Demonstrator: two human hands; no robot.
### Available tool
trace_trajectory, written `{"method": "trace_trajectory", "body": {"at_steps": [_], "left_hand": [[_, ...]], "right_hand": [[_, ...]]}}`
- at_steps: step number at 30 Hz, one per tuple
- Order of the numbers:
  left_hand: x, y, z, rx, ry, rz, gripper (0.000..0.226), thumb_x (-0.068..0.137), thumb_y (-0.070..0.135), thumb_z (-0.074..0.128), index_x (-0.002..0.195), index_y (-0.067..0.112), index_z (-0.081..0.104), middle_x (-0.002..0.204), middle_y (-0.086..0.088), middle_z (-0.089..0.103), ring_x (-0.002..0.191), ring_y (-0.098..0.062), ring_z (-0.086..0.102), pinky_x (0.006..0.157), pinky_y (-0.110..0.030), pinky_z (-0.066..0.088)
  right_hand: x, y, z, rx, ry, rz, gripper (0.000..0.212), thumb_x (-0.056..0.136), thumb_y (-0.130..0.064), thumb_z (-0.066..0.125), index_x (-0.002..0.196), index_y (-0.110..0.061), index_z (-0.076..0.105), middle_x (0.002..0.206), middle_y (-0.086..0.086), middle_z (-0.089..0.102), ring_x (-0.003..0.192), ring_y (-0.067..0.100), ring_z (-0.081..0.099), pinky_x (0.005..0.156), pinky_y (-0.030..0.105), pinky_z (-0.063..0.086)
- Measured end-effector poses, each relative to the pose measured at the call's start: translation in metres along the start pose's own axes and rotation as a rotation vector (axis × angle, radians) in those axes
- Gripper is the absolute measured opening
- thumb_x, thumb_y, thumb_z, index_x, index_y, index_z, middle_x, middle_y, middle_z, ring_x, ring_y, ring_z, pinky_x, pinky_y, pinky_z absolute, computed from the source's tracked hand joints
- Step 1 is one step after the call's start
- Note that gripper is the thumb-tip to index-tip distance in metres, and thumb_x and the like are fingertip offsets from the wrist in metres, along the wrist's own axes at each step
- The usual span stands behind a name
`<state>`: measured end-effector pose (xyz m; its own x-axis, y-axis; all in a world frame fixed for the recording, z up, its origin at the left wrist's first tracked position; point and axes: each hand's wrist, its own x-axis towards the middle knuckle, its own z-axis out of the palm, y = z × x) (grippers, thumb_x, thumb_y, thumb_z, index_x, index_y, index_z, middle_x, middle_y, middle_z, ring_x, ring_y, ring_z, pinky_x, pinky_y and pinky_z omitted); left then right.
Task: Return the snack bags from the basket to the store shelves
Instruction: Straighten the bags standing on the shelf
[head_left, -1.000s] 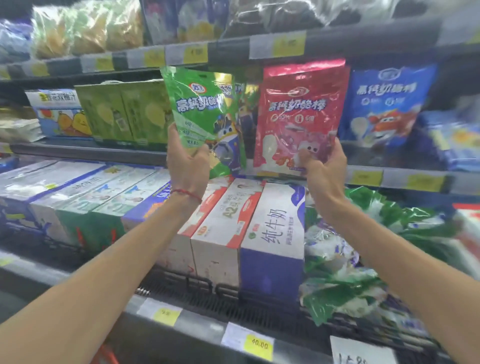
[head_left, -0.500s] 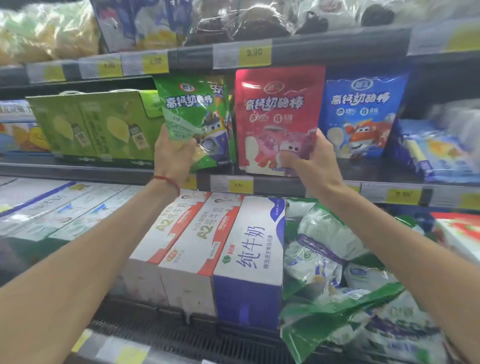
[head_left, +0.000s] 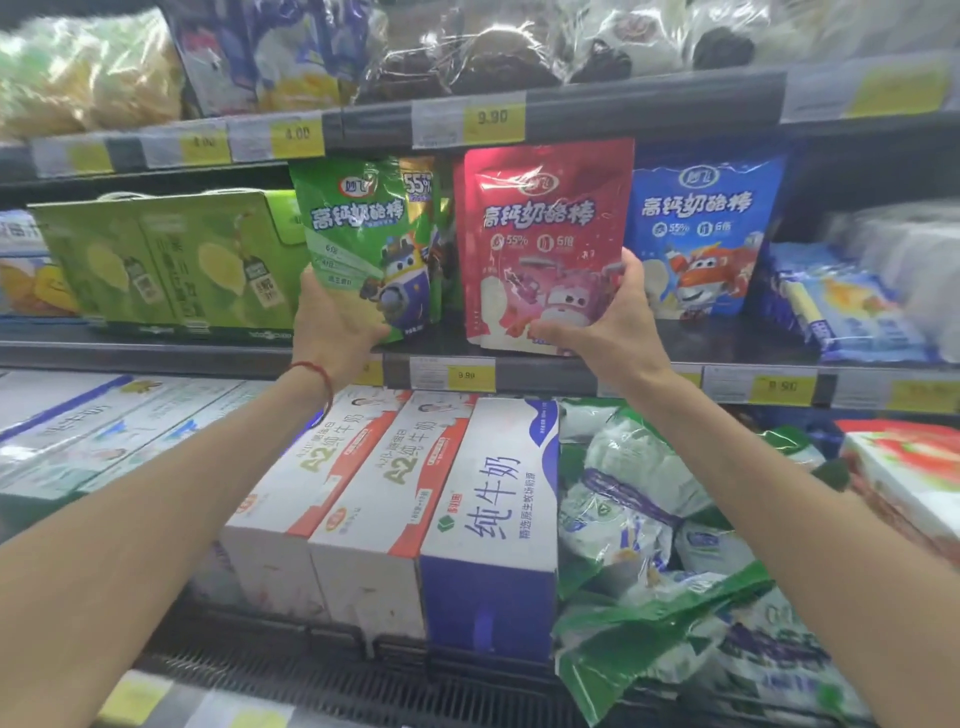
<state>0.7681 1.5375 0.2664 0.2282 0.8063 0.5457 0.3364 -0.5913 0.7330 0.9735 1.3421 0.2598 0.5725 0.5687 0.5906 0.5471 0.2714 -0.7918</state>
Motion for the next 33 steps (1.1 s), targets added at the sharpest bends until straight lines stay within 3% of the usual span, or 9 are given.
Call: {"method": "trace_trajectory", "body": {"at_steps": [2, 5, 7, 10, 15, 19, 23, 28, 33], "left_hand": [[0.005, -0.003, 0.003, 0.047, -0.013, -0.044, 0.107, 0.074, 0.016, 0.084, 0.153, 0.009, 0.013, 0.142, -0.014, 0.037, 0.125, -0.023, 0.043, 0.104, -0.028, 0.036], [0.017, -0.009, 0.011, 0.053, -0.026, -0.119, 0.115, 0.076, 0.020, 0.083, 0.157, 0.016, 0.001, 0.149, -0.016, 0.025, 0.130, -0.022, 0.037, 0.101, -0.026, 0.033], [0.024, -0.012, 0.013, 0.108, -0.050, -0.133, 0.119, 0.077, 0.025, 0.082, 0.156, 0.015, -0.007, 0.153, -0.019, 0.028, 0.138, -0.031, 0.036, 0.111, -0.038, 0.032], [0.035, -0.012, 0.019, 0.143, -0.095, -0.175, 0.123, 0.080, 0.028, 0.080, 0.153, 0.011, -0.018, 0.155, -0.021, 0.030, 0.138, -0.036, 0.037, 0.113, -0.045, 0.032], [0.040, -0.005, 0.031, 0.183, -0.137, -0.260, 0.115, 0.088, 0.027, 0.069, 0.149, 0.002, -0.026, 0.160, -0.020, 0.016, 0.141, -0.040, 0.031, 0.117, -0.049, 0.028], [0.028, 0.001, 0.042, 0.213, 0.128, -0.091, 0.112, 0.079, 0.019, 0.064, 0.152, 0.012, -0.020, 0.161, -0.017, 0.005, 0.139, -0.041, 0.030, 0.110, -0.053, 0.034], [0.028, 0.015, 0.057, 0.303, 0.164, -0.059, 0.118, 0.078, 0.038, 0.072, 0.154, 0.010, -0.013, 0.162, -0.015, -0.008, 0.144, -0.041, 0.014, 0.115, -0.052, 0.026], [0.047, 0.013, 0.062, 0.373, 0.109, -0.176, 0.110, 0.081, 0.045, 0.070, 0.155, 0.015, -0.004, 0.157, -0.014, 0.007, 0.137, -0.038, 0.021, 0.111, -0.051, 0.025], [0.056, 0.004, 0.062, 0.309, -0.074, -0.217, 0.089, 0.089, 0.027, 0.058, 0.156, 0.017, 0.000, 0.152, -0.013, 0.016, 0.135, -0.040, 0.025, 0.113, -0.047, 0.028]], "right_hand": [[0.001, -0.001, 0.000, 0.012, -0.006, 0.033, 0.120, 0.061, -0.013, 0.097, 0.153, -0.011, 0.020, 0.121, -0.008, 0.058, 0.106, -0.011, 0.060, 0.097, 0.011, 0.049], [0.005, 0.001, 0.001, 0.001, -0.003, 0.055, 0.131, 0.061, -0.014, 0.098, 0.158, -0.011, 0.010, 0.137, 0.004, 0.053, 0.127, 0.015, 0.056, 0.114, 0.036, 0.044], [0.007, 0.003, 0.002, -0.016, 0.003, 0.062, 0.135, 0.061, -0.015, 0.098, 0.159, -0.012, 0.006, 0.144, 0.007, 0.046, 0.133, 0.019, 0.049, 0.117, 0.040, 0.040], [0.009, 0.006, 0.003, -0.025, 0.000, 0.074, 0.137, 0.060, -0.014, 0.098, 0.159, -0.014, 0.004, 0.148, 0.006, 0.041, 0.138, 0.020, 0.044, 0.119, 0.042, 0.037], [0.009, 0.007, 0.003, -0.016, -0.007, 0.069, 0.138, 0.060, -0.012, 0.098, 0.159, -0.016, 0.003, 0.149, 0.005, 0.040, 0.139, 0.019, 0.042, 0.120, 0.041, 0.036], [0.009, 0.007, 0.003, -0.031, -0.004, 0.069, 0.138, 0.061, -0.013, 0.098, 0.159, -0.017, 0.002, 0.148, 0.004, 0.039, 0.139, 0.018, 0.041, 0.120, 0.041, 0.036], [0.009, 0.007, 0.004, -0.038, 0.000, 0.063, 0.136, 0.062, -0.014, 0.097, 0.159, -0.017, 0.002, 0.148, 0.005, 0.040, 0.139, 0.019, 0.041, 0.120, 0.041, 0.036], [0.010, 0.009, 0.004, -0.050, 0.003, 0.056, 0.137, 0.061, -0.014, 0.098, 0.159, -0.016, 0.002, 0.148, 0.005, 0.039, 0.140, 0.019, 0.039, 0.121, 0.039, 0.034], [0.011, 0.011, 0.005, -0.089, 0.035, 0.036, 0.135, 0.062, -0.013, 0.097, 0.159, -0.014, 0.003, 0.148, 0.005, 0.038, 0.140, 0.018, 0.036, 0.120, 0.030, 0.031]]}}
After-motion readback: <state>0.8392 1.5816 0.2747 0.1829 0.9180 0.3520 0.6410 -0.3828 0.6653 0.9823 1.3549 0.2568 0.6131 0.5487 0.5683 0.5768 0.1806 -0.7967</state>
